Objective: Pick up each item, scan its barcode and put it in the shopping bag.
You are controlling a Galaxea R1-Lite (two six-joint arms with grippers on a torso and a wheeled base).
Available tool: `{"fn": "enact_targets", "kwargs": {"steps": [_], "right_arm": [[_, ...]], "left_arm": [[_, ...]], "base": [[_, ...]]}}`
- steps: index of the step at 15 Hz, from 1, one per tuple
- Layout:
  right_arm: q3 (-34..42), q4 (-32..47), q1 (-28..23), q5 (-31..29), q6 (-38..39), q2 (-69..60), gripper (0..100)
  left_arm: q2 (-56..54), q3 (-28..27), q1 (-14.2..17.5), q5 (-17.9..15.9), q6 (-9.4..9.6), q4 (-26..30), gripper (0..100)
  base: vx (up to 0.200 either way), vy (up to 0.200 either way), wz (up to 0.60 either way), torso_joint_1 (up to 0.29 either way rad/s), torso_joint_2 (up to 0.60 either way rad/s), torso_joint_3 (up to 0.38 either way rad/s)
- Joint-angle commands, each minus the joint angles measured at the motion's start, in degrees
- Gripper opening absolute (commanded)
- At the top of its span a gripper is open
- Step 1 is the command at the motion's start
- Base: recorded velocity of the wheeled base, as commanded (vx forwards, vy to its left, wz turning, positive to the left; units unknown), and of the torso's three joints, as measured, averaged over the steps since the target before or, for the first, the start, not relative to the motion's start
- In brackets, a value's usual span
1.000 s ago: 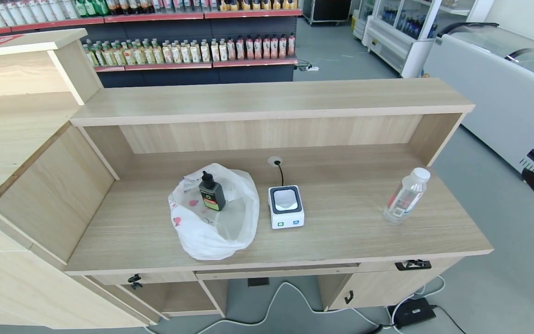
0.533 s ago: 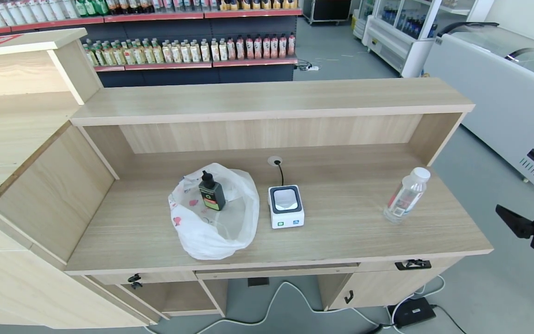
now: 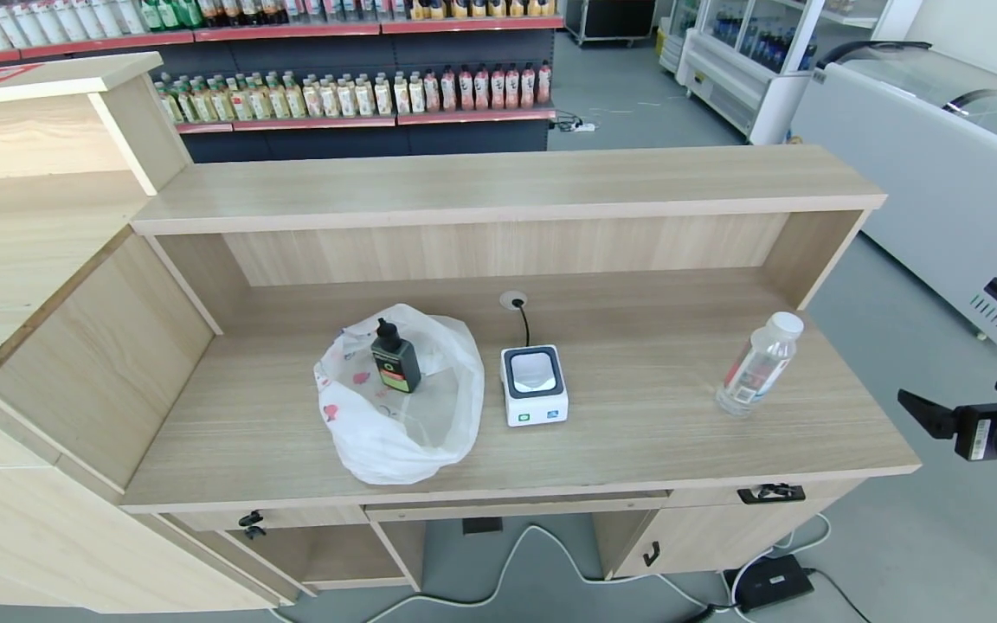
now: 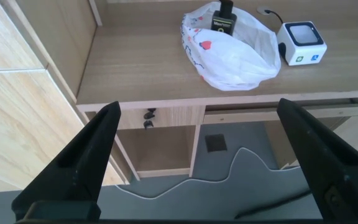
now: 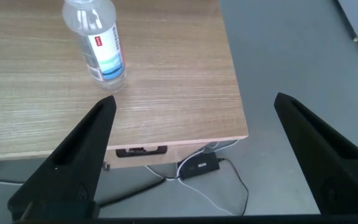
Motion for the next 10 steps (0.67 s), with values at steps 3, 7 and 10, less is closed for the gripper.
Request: {"fn": "enact_targets", "kwargs": {"steps": [3, 7, 10], "right_arm": [[-7.2, -1.7, -0.3, 0.1, -0.1, 9.8, 100], [-8.9, -3.3, 1.0, 0.1, -1.7, 13.3, 100], [-9.3, -6.5, 4.4, 3.0, -1.5, 15.8, 100]], "left_arm": [[0.0, 0.0, 0.0, 0.0, 0.0, 0.0, 100], [0.0, 0.0, 0.0, 0.0, 0.09, 0.0, 100], [0.0, 0.0, 0.0, 0.0, 0.0, 0.0, 100]], "base": [[0.0, 0.0, 0.0, 0.0, 0.0, 0.0], [0.0, 0.0, 0.0, 0.0, 0.0, 0.0], [0.0, 0.0, 0.0, 0.0, 0.0, 0.0]]}}
